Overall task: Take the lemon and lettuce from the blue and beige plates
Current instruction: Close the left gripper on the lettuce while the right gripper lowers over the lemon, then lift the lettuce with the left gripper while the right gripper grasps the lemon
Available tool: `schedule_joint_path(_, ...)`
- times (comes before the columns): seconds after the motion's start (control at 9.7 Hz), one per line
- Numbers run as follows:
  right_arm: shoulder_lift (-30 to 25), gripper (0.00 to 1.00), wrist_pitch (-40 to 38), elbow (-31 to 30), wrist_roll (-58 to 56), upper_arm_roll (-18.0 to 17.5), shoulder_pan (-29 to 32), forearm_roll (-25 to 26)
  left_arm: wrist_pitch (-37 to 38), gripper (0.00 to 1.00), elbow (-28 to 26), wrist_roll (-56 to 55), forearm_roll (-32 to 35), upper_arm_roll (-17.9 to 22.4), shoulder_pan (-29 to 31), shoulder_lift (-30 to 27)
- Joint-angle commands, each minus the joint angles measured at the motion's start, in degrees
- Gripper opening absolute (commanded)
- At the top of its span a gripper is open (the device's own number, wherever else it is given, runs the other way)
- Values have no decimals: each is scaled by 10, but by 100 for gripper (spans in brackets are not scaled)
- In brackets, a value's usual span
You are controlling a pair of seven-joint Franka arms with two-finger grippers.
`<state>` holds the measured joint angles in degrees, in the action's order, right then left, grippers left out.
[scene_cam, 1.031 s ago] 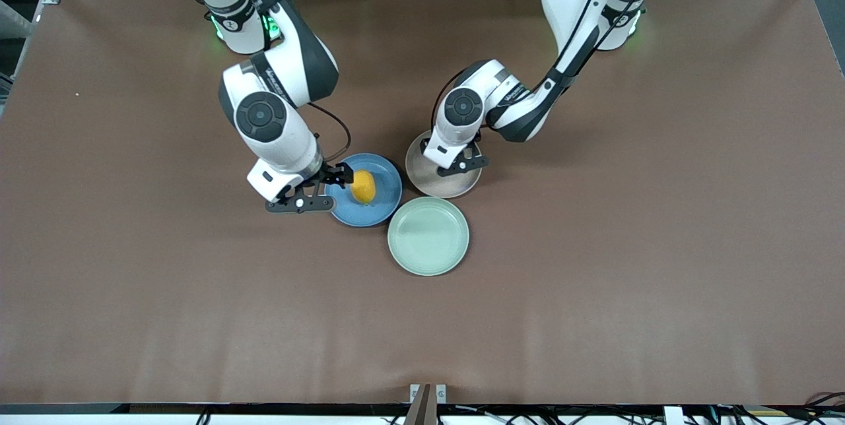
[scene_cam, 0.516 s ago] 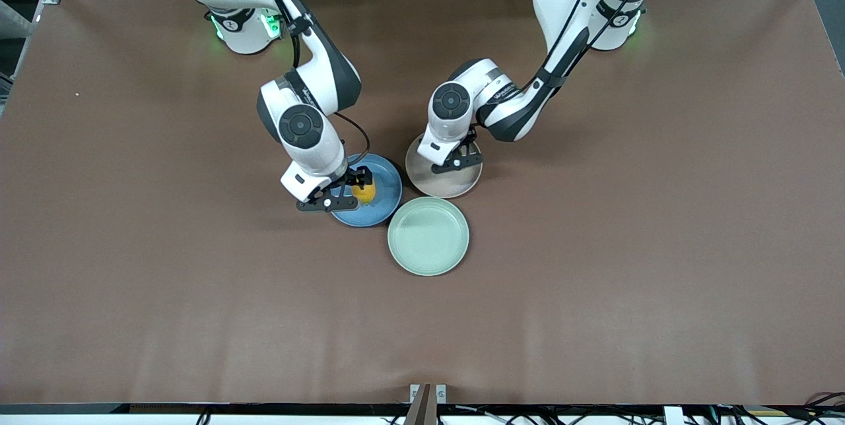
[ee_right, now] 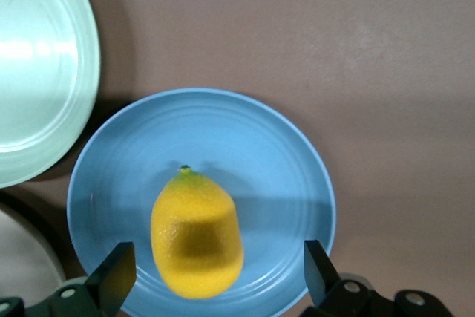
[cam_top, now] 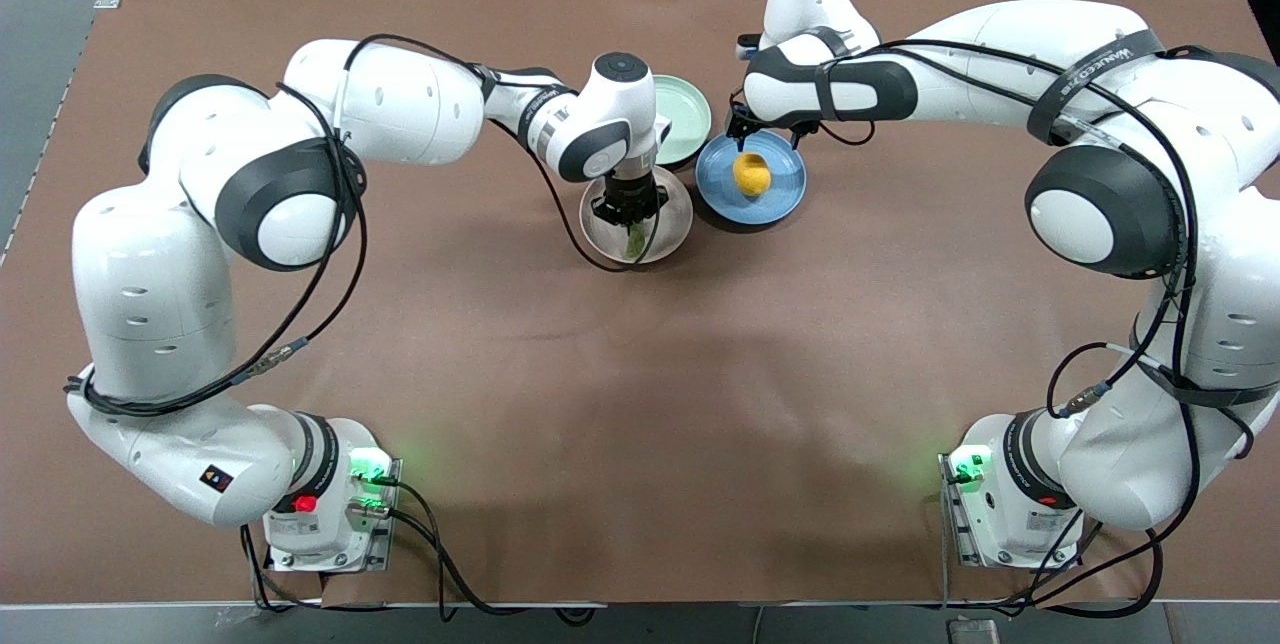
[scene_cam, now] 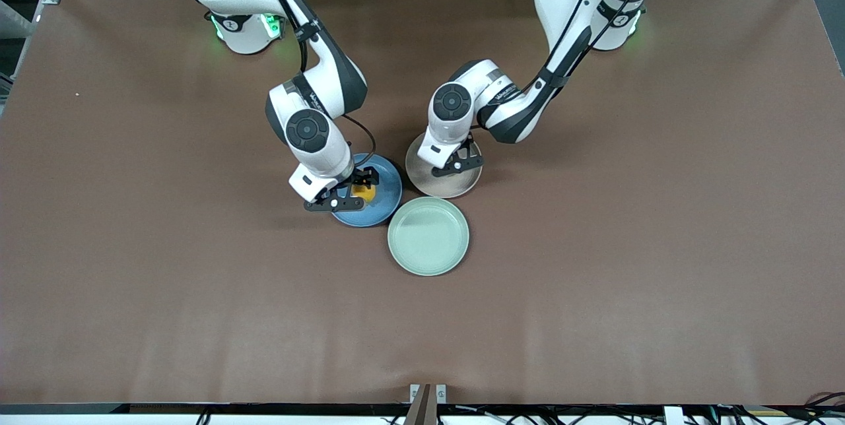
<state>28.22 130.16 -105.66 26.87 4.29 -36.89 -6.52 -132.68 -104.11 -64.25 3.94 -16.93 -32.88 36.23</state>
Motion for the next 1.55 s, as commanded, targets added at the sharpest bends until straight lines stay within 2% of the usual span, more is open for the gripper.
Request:
schedule_joint_path(0.0,20,100,29,-3,11,5,-12,-11,71,0,33,-19,19,5,5,-21)
schedule_joint_path(0.52,44,100,79,-20,21,5,-28,-11,168,0,120,9,19,5,75,-34)
schedule_joint_path(0.72,49,100,119,-42,31,5,-36,-11,173,0,122,53,21,7,110,-41)
schedule_joint_path(1.13,62,100,127,-45,39,5,-47,-11,181,0,125,106,70,8,161,-45)
schedule_joint_path(1.44,64,82,127,-44,43,5,-49,-11,183,0,125,161,82,8,211,-48)
